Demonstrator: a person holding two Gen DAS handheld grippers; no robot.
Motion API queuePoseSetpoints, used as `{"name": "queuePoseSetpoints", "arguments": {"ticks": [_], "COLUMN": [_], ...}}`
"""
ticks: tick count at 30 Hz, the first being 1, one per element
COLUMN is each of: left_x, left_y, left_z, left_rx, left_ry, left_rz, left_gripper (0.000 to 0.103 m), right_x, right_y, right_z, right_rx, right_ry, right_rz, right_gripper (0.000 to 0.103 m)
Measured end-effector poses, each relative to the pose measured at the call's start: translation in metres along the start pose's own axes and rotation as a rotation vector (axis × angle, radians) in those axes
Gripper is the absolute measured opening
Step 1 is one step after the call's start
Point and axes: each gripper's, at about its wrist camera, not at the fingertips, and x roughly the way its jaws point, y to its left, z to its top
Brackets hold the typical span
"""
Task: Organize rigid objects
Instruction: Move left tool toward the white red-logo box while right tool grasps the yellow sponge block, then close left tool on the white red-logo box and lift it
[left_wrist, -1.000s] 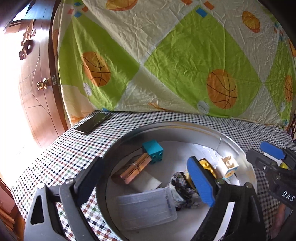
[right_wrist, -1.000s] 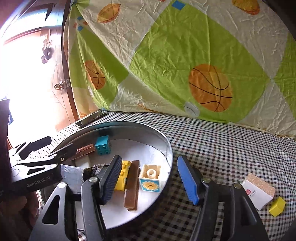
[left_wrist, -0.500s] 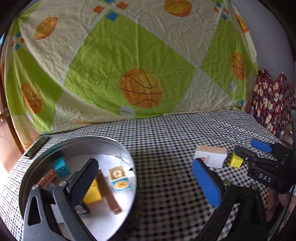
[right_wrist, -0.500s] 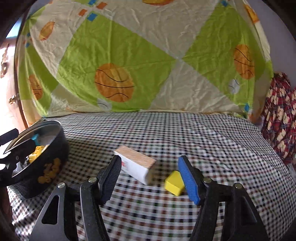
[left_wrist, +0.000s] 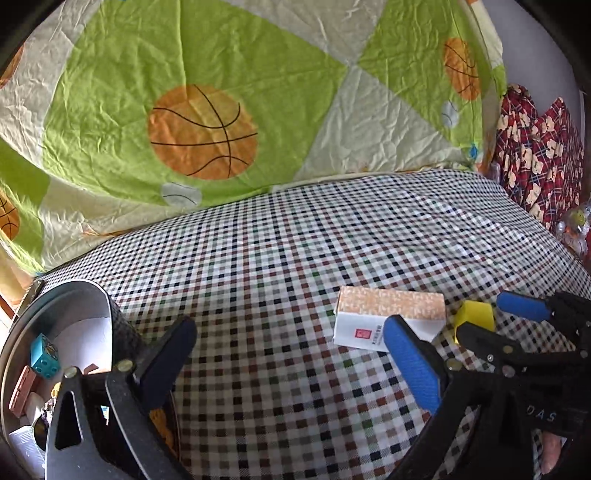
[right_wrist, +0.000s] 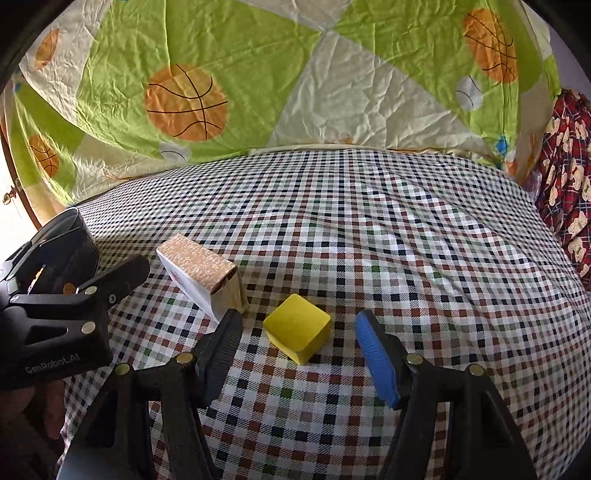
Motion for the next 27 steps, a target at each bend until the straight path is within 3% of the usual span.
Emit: {"name": "queuePoseSetpoints", "arguments": {"ticks": [6,7,8,9,14,18,27], "left_x": [0.001,0.002,0.002,0.002,0.003,0.002,0.004], "left_y": [0.0,-0.001,-0.002,-0.003,-0.01,-0.018,-0.037], "left_z": [-0.004,-0.005,-0.005,-0.006,-0.007,-0.009,-0.007], "left_rx": [0.0,0.002,0.005,0.01,0.027,0.048,0.103], "left_ry": [0.016,0.017,0.018,0.018,0.015,0.013,0.022], "left_rz": [-0.011,-0.013,-0.015,-0.019,-0.049,-0.082,-0.137], "left_gripper": [0.103,0.103,0.103,0.103,0.103,0.103,0.103], "right_x": [0.016,0.017,0.018,0.018,0.005,0.002,-0.001], "right_y": [0.001,0.001,0.0,0.0,-0.006,-0.015,-0.025], "right_z": [0.004,0.004,0.004,0.004,0.002,0.001,0.002], "right_rx": [0.001,0.004,0.007,0.008,0.039,0.088,0.14], "right_ry": [0.059,0.068,0.07,0.072,0.008,-0.012,-0.026], "right_rz": [0.02,0.019,0.018,0.02,-0.021,-0.084,-0.119], "right_gripper": [0.066,0.063,0.049,0.043,0.042,0.042,0.042]}}
